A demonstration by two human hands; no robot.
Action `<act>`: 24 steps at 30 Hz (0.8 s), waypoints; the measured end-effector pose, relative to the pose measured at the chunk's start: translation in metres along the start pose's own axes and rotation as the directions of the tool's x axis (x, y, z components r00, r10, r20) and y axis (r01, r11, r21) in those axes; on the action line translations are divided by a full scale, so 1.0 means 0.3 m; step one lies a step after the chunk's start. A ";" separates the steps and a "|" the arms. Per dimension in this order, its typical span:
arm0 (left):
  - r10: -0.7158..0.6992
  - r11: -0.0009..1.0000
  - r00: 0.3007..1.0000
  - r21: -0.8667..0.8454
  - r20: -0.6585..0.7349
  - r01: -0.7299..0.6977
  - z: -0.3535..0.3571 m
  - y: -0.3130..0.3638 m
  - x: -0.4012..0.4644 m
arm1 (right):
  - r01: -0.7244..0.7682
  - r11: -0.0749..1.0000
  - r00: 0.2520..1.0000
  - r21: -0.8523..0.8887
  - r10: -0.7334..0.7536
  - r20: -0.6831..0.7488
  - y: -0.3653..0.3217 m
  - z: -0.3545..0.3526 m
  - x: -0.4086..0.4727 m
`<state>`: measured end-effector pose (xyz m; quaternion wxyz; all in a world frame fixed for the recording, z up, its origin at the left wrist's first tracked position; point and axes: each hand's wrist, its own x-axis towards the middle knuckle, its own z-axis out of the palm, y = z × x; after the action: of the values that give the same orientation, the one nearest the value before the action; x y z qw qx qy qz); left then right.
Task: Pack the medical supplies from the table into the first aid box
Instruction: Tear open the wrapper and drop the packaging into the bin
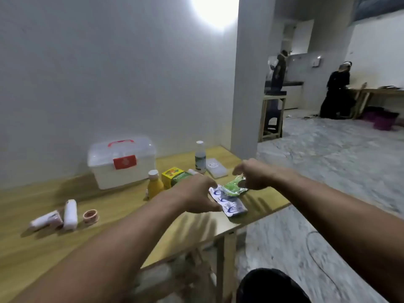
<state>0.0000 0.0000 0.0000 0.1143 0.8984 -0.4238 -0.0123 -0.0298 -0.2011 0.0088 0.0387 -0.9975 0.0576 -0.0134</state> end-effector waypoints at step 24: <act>0.151 0.983 0.975 0.078 0.162 -0.165 0.224 0.110 0.184 | -0.076 0.997 0.996 -0.030 0.074 -0.051 0.364 0.148 -0.148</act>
<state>0.0023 -0.0754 -0.0543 0.0406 0.8625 -0.5016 -0.0540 -0.0848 -0.3007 -0.0449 0.0216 -0.9945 0.0961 -0.0360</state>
